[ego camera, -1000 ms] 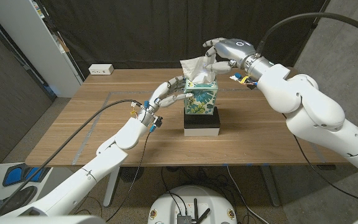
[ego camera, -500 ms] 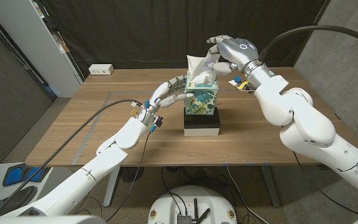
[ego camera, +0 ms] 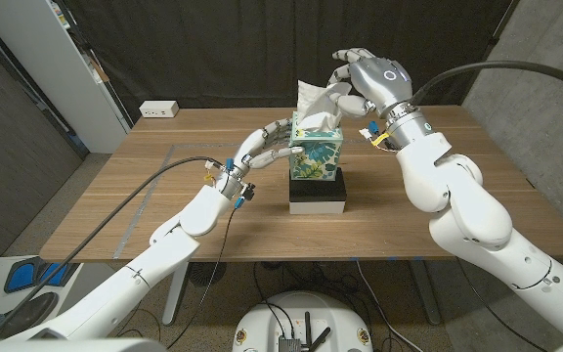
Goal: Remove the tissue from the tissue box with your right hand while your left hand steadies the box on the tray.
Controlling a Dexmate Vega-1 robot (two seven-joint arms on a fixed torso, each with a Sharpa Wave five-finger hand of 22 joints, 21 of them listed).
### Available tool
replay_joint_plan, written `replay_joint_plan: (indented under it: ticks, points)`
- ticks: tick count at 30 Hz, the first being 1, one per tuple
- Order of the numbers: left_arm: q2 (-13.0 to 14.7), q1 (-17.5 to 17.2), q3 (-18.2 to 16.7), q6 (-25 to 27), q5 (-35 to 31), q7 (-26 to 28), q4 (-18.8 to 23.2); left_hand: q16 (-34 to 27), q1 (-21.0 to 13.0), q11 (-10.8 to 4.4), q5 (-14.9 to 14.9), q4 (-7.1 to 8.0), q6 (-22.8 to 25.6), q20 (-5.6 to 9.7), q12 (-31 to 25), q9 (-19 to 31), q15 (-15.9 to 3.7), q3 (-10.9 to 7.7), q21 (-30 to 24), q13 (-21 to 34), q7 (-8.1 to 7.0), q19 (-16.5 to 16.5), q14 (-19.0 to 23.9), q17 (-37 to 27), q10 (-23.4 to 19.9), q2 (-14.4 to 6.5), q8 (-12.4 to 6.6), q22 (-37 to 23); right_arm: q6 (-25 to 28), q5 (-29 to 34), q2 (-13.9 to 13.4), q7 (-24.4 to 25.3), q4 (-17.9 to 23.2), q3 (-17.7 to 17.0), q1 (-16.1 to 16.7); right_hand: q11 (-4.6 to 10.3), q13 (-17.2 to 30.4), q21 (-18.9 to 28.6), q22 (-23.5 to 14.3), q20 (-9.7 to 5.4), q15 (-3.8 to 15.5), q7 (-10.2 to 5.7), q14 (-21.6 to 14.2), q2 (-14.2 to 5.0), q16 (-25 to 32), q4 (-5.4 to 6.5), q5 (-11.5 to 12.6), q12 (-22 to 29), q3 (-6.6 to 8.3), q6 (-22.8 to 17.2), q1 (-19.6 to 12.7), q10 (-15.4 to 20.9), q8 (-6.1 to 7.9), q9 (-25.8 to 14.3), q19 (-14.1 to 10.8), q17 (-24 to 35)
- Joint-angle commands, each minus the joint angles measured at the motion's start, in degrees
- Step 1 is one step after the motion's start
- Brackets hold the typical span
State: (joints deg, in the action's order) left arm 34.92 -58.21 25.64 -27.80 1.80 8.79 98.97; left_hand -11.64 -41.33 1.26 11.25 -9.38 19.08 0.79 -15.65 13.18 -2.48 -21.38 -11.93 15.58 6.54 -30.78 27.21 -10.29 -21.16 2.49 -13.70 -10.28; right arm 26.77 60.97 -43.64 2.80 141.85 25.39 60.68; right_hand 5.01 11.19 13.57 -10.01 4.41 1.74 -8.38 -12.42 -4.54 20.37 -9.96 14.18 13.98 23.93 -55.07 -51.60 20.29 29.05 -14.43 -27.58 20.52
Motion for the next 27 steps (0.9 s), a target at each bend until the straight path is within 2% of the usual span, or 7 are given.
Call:
replay_joint_plan:
  ticks: [1, 9, 12, 16, 19, 25, 27]
  points:
    - [0.4, -0.8, -0.6, -0.1, 0.2, 0.1, 0.6, 0.1, -4.7, -0.23, 0.3, -0.05, 0.9, -0.08, 0.3, 0.2, -0.80, -0.46, -0.2, 0.1, 0.29, -0.1, 0.2, -0.3, -0.2, -5.1, -0.37, -0.3, 1.3, 6.3, 5.3, 6.2, -0.9, 0.9, 3.0, 0.02, 0.2, 0.1, -0.2, 0.02, 0.07, -0.24, -0.7, 0.09, 0.4, 0.10, -0.2, 0.3, -0.23, -0.5, -0.7, 1.1, 0.20, 0.0, -0.9, 0.2]
    - [0.7, -1.1, -0.6, -0.2, 0.3, -0.1, 0.9, 0.1, -4.9, -0.28, 0.3, -0.13, 1.0, -0.12, 0.3, 0.2, -0.80, -0.48, -0.2, 0.2, 0.23, -0.1, 0.1, -0.3, -0.3, -5.1, -0.33, -0.3, 1.0, 7.7, 7.3, 8.2, -1.1, 0.5, 3.9, 0.40, 0.3, 0.2, -0.2, 0.21, 0.61, -0.65, -1.7, 0.20, 1.0, 0.23, -0.4, 0.4, -0.57, -0.6, -0.8, 2.1, 0.08, 0.2, -1.9, 0.6]
    - [0.7, -1.2, -0.7, -0.5, 0.6, -0.3, 0.9, 0.1, -4.9, -0.25, 0.3, -0.14, 1.0, -0.16, 0.3, 0.2, -0.85, -0.46, -0.2, 0.2, 0.28, -0.1, 0.1, -0.3, -0.3, -5.1, -0.30, -0.3, 1.0, 9.1, 7.6, 9.0, -1.3, 0.6, 4.1, 0.62, 0.3, -0.7, -0.2, 0.57, 1.34, -1.38, -2.0, 0.32, 1.4, 0.46, -0.6, 0.2, -0.97, -0.5, -0.5, 2.4, -0.08, 0.4, -0.1, 0.8]
    - [0.6, -1.4, -0.9, -1.0, 0.6, -0.1, 1.0, 0.1, -5.0, -0.40, 0.3, -0.18, 1.0, -0.15, 0.4, 0.2, -0.86, -0.45, -0.2, 0.2, 0.29, -0.1, 0.2, -0.3, -0.3, -5.1, -0.29, -0.3, 1.0, 10.0, 8.7, 9.5, -1.4, 0.9, 4.1, 0.96, 0.3, -1.0, -0.2, 0.41, 1.69, -1.84, -2.1, 0.44, 1.5, 0.54, -0.8, 0.1, -1.21, -0.6, -0.3, 2.6, -0.10, 0.5, 0.4, 1.0]
    - [0.5, -1.7, -1.2, -1.2, 0.2, 0.4, 1.4, 0.1, -4.9, -0.32, 0.3, -0.14, 1.1, -0.15, 0.4, 0.3, -0.84, -0.40, -0.2, 0.2, 0.28, -0.1, 0.1, -0.3, -0.3, -5.1, -0.31, -0.3, 1.3, 12.0, 10.6, 14.1, -2.7, 2.0, 4.3, 1.00, 0.4, -1.1, -0.2, 0.42, 1.82, -2.19, -2.1, 0.50, 1.5, 0.58, -0.8, 0.1, -1.34, -0.5, -0.2, 2.6, -0.19, 0.6, 0.6, 1.1]
    - [0.6, -1.9, -1.6, -1.4, 1.4, -0.1, 1.5, 0.0, -4.9, -0.41, 0.3, -0.11, 1.2, -0.06, 0.3, 0.3, -0.86, -0.39, -0.3, 0.2, 0.27, -0.2, 0.2, -0.3, -0.5, -5.2, -0.32, -0.3, 2.3, 16.9, 11.4, 14.2, -3.1, 2.8, 4.0, 1.78, 0.4, -1.4, -0.2, 0.61, 2.02, -3.13, -2.4, 0.61, 1.8, 0.68, -1.0, 0.0, -1.63, -0.8, 0.1, 3.1, -0.22, 0.7, 1.1, 1.2]
    - [0.7, -2.2, -1.9, -1.2, 0.8, 0.4, 1.8, 0.0, -5.0, -0.40, 0.3, -0.13, 1.2, -0.05, 0.3, 0.3, -0.88, -0.37, -0.3, 0.2, 0.21, -0.3, 0.3, -0.3, -0.5, -5.1, -0.29, -0.3, 1.3, 16.9, 11.2, 16.3, -3.6, 2.7, 3.9, 1.98, 0.4, -1.5, -0.2, 0.62, 2.01, -3.53, -2.4, 0.63, 1.8, 0.77, -1.1, 0.0, -1.75, -0.6, 0.3, 3.2, -0.31, 0.8, 1.3, 1.3]
